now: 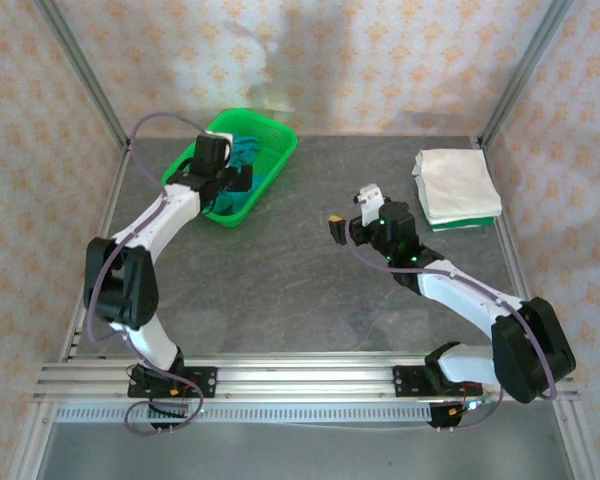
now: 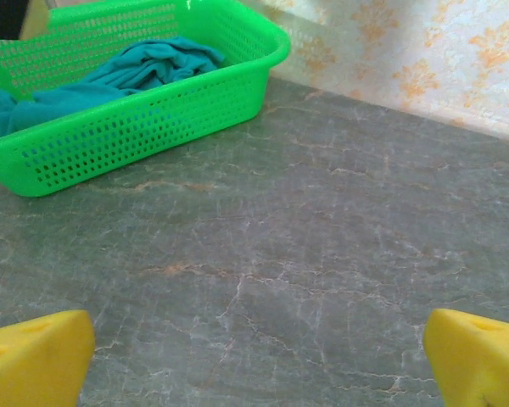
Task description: Fold and stack the t-shirts
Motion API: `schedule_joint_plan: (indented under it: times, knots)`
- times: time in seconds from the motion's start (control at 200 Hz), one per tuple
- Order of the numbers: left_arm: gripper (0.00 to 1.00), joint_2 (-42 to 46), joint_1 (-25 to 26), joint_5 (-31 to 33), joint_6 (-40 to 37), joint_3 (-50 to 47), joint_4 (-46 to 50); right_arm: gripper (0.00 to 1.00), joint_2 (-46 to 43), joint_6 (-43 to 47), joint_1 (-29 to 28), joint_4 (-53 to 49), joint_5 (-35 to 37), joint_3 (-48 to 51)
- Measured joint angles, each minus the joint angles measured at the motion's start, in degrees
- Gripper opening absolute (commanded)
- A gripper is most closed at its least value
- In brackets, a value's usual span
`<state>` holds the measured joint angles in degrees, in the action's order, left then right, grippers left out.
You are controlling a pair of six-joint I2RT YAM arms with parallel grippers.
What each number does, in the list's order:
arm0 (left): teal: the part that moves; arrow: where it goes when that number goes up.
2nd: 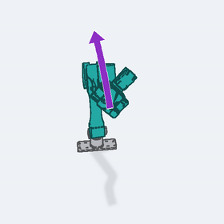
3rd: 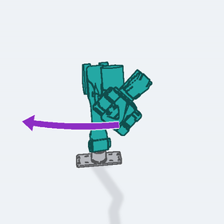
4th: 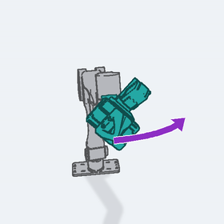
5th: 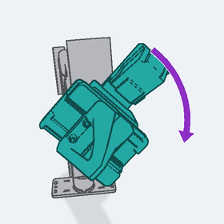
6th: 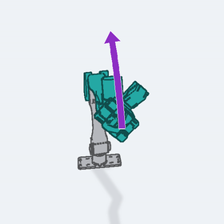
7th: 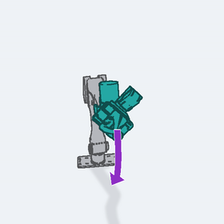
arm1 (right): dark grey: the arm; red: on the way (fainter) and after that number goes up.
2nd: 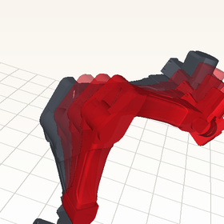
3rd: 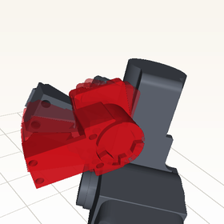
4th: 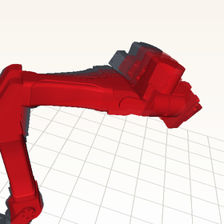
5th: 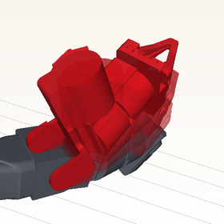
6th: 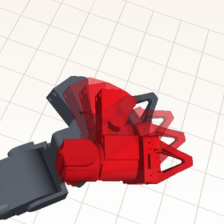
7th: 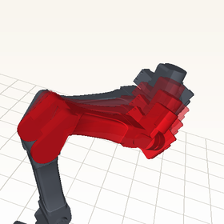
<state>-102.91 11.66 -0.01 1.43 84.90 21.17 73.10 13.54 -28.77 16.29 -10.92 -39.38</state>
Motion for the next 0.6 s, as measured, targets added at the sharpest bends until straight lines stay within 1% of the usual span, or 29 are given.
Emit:
schedule_joint_plan:
  times: [0.085, 0.185, 0.29, 0.41, 0.46, 0.54, 0.57, 0.595]
  knots:
    - [1.00, -4.7, 0.5, -0.5, -0.2, 6.5, 4.0, 1.00, 0.5, 0.0, -0.3, -0.3, 0.0, -0.4]
    - [1.00, -8.5, 1.2, -2.0, -1.4, 11.0, 7.1, 0.99, 0.6, 0.0, -0.3, -0.7, 0.0, -0.6]
    - [0.99, -12.9, 3.3, -3.4, -3.2, 16.3, 11.0, 1.00, 0.6, 0.0, -0.3, -1.0, 0.0, -0.7]
    - [0.84, -18.3, 5.5, -5.9, -4.0, 22.5, 14.2, 1.00, 0.6, -0.3, -0.3, -1.4, 0.0, -0.7]
    - [0.76, -19.8, 6.0, -6.6, -3.9, 23.5, 14.8, 0.99, 0.6, -0.4, -0.3, -1.7, 0.0, -0.7]
    - [0.61, -21.8, 6.2, -6.9, -3.0, 24.1, 16.2, 1.00, 0.6, -0.4, -0.3, -2.1, 0.0, -0.7]
    - [0.54, -22.4, 6.2, -6.8, -2.8, 24.3, 16.8, 0.99, 0.6, -0.4, -0.3, -2.2, 0.0, -0.7]
    - [0.46, -23.0, 6.1, -6.5, -2.9, 24.6, 17.4, 0.99, 0.6, -0.5, -0.3, -2.3, 0.2, -0.7]
